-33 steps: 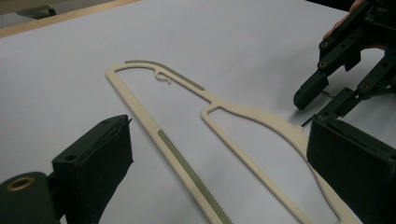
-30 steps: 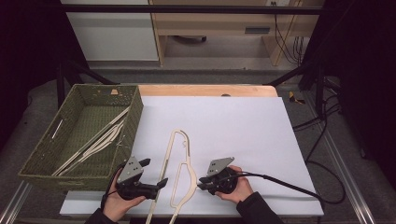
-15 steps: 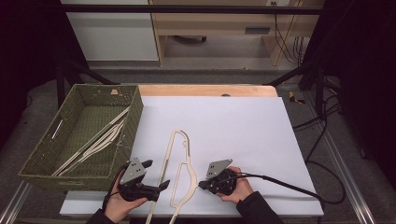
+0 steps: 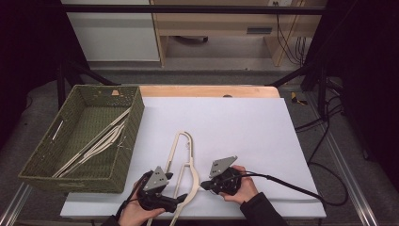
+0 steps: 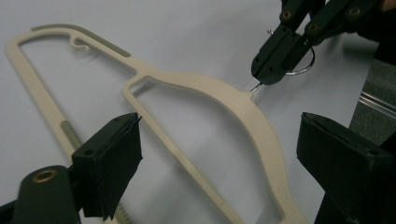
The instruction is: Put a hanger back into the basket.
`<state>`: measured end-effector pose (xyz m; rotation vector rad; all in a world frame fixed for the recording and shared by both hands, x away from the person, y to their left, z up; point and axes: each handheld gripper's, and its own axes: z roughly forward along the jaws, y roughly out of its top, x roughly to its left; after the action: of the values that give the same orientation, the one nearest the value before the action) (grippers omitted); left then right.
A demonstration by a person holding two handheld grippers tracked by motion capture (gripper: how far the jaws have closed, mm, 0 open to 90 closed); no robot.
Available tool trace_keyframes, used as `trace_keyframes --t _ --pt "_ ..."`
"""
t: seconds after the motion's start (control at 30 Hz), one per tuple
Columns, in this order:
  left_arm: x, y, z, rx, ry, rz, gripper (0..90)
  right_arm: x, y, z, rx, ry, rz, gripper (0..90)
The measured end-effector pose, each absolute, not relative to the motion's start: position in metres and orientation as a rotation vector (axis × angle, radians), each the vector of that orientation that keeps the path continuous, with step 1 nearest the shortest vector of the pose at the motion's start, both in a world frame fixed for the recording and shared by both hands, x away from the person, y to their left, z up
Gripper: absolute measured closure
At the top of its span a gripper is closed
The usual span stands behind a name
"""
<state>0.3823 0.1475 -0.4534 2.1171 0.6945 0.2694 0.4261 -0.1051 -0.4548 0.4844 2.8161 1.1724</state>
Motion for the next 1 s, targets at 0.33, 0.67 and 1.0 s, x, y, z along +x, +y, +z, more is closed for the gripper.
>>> trace_keyframes --t 0.33,0.67,1.0 --pt "0.378 0.116 -0.459 2.249 0.649 0.211 38.8 0.421 -0.103 -0.438 0.491 2.806 1.199 89.5" --pt "0.379 0.103 -0.461 2.316 0.724 0.17 61.2 0.414 -0.102 -0.424 0.491 2.784 1.215 89.6" --pt "0.376 0.102 -0.457 2.292 0.787 0.153 70.4 0.412 -0.101 -0.42 0.491 2.761 1.229 88.9"
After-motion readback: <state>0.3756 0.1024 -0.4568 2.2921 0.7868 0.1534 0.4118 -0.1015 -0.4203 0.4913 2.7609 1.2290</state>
